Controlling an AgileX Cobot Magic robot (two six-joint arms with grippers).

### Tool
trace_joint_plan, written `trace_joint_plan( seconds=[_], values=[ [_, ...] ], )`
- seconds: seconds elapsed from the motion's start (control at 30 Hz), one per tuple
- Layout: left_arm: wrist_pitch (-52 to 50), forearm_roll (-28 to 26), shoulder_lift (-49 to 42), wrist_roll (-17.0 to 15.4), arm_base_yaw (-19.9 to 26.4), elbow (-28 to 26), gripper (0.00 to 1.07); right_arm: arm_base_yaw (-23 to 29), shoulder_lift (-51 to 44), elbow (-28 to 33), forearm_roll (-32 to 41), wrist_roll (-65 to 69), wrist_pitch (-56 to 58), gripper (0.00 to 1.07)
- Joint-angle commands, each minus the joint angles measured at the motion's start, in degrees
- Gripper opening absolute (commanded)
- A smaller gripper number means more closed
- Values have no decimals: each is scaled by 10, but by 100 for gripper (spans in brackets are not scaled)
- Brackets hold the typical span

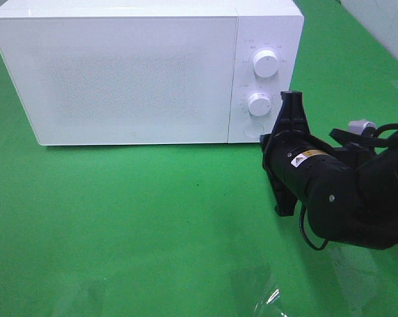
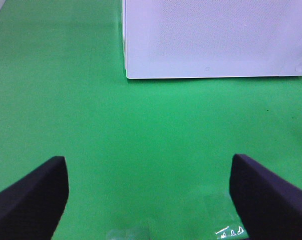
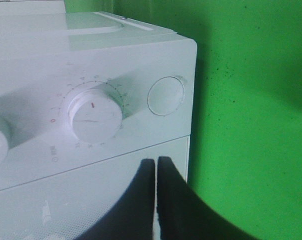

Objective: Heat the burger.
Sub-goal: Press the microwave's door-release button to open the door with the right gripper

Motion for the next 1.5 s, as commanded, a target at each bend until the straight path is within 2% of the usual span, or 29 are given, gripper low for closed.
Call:
trace_joint_plan(
  seconds=[0.03,0.33,0.67,1.2,1.5],
  values=[
    [0,1,-2,1,1,2,80,-9,25,-18,-33,26,9,0],
    [0,1,-2,1,1,2,80,-17,67,-48,-49,29,11,0],
    [0,1,-2,1,1,2,80,-62,87,-84,-83,30,25,0],
    [0,1,-2,1,1,2,80,-71,130,-124,-97,42,26,0],
    [0,1,-2,1,1,2,80,-95,135,-146,-106,25,28,0]
  ],
)
